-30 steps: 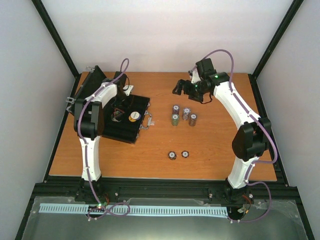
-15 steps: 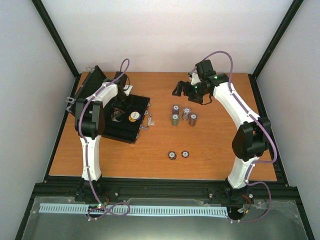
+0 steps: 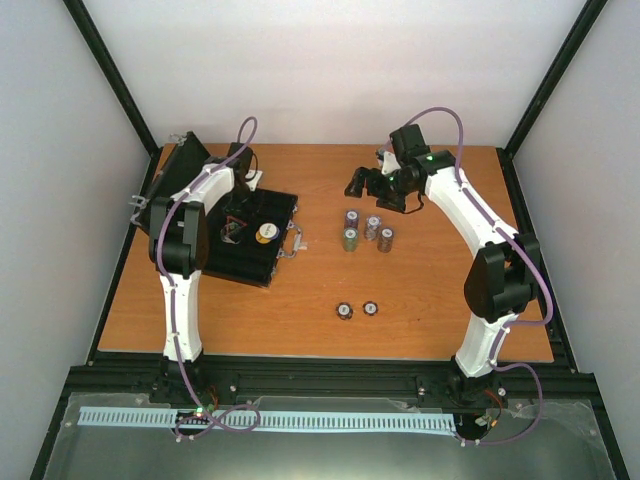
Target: Pack up texas hold em set
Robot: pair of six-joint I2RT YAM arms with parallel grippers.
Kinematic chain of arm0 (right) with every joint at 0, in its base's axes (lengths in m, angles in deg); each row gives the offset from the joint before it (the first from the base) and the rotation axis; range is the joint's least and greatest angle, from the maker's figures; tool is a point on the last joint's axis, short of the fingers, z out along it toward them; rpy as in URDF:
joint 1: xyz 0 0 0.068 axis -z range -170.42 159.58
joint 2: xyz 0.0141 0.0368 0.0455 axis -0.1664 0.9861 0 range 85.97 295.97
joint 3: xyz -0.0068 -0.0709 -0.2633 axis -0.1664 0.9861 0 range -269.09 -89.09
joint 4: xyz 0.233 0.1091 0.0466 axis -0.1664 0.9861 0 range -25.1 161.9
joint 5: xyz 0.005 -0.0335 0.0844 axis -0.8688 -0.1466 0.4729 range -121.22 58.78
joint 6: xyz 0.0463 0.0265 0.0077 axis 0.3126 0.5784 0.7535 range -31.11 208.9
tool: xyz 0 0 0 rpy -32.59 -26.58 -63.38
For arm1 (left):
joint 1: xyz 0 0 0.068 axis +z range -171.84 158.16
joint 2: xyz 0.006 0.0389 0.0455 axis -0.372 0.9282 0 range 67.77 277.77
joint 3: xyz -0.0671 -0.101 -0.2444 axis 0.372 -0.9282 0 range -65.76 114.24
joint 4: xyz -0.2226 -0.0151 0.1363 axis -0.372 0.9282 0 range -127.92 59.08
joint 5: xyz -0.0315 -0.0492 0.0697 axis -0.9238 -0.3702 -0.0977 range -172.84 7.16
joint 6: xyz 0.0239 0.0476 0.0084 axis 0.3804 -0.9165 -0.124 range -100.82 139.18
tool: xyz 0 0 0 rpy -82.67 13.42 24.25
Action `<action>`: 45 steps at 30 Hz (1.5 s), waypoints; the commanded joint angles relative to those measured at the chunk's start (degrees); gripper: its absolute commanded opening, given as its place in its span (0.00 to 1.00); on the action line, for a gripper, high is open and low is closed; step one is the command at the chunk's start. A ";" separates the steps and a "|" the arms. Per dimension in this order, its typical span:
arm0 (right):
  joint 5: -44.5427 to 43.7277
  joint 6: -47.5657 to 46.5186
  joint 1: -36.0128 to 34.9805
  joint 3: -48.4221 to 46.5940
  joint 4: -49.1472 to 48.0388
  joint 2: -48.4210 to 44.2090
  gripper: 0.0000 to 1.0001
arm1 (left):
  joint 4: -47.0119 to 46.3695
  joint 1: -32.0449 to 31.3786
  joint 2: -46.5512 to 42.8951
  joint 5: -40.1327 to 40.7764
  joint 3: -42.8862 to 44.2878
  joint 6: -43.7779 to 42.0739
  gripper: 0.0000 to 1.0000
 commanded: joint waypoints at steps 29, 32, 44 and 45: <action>0.98 0.17 0.61 4.29 -1.62 -3.41 1.00 | 3.43 2.45 -0.90 2.46 1.79 2.00 0.47; 1.16 0.14 0.56 4.39 -1.80 -3.39 1.00 | 3.74 2.45 -1.46 2.58 1.88 2.20 0.48; 1.36 0.18 0.59 5.24 -2.20 -3.93 1.00 | 4.79 2.44 -3.29 2.88 1.86 2.52 0.57; 1.35 0.19 0.58 5.24 -2.24 -4.00 1.00 | 4.76 2.45 -3.48 2.69 1.88 2.52 0.58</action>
